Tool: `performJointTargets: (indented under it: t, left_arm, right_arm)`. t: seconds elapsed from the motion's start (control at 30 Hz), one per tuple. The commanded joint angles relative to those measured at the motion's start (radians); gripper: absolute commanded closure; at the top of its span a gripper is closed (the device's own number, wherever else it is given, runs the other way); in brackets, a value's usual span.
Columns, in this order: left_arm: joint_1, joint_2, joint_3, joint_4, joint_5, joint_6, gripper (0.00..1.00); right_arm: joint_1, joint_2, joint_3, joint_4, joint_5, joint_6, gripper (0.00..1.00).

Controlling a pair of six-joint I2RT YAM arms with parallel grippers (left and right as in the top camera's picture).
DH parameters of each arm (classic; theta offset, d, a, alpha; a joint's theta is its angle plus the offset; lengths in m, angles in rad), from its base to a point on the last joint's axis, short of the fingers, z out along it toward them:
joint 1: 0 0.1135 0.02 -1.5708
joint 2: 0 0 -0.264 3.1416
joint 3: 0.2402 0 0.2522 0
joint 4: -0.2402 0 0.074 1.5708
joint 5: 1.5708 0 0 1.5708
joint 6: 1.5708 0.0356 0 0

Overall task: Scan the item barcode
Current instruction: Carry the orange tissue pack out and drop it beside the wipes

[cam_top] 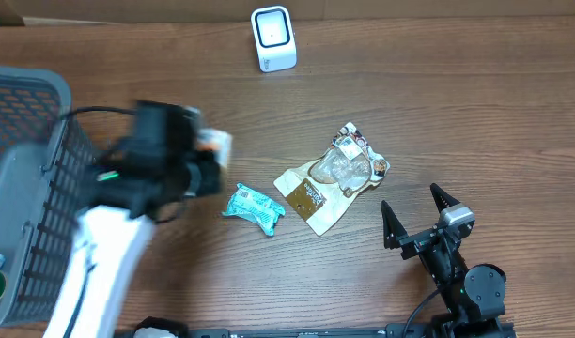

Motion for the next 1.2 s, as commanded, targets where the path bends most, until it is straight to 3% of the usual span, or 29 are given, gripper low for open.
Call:
performJointTargets:
  t: [0.0, 0.37, 0.43, 0.57, 0.7, 0.87, 1.17]
  left_arm:
    - [-0.126, 0.119, -0.116, 0.081, -0.08, -0.066, 0.96]
    - [-0.245, 0.461, -0.139, 0.195, -0.076, -0.13, 0.95]
    - [-0.245, 0.494, -0.139, 0.206, -0.068, -0.136, 0.78]
    - [-0.244, 0.525, -0.139, 0.235, -0.019, -0.133, 0.23]
    - [-0.244, 0.523, -0.122, 0.217, -0.01, -0.133, 0.04]
    - [-0.243, 0.516, 0.002, 0.085, -0.059, -0.133, 0.01]
    - [-0.241, 0.446, 0.482, -0.248, -0.192, -0.126, 0.0]
  right_arm:
    - [-0.004, -0.009, -0.01, 0.005, -0.002, 0.0, 0.0]
    - [-0.004, -0.009, -0.01, 0.005, -0.002, 0.0, 0.0]
    - [-0.004, -0.009, -0.01, 0.005, -0.002, 0.001, 0.0]
    - [-0.004, -0.009, -0.01, 0.005, -0.002, 0.0, 0.0]
    - [-0.004, -0.009, -0.01, 0.005, -0.002, 0.0, 0.0]
    - [-0.004, -0.009, -0.01, 0.005, -0.002, 0.0, 0.0]
    - [-0.004, -0.009, -0.01, 0.005, -0.002, 0.0, 0.0]
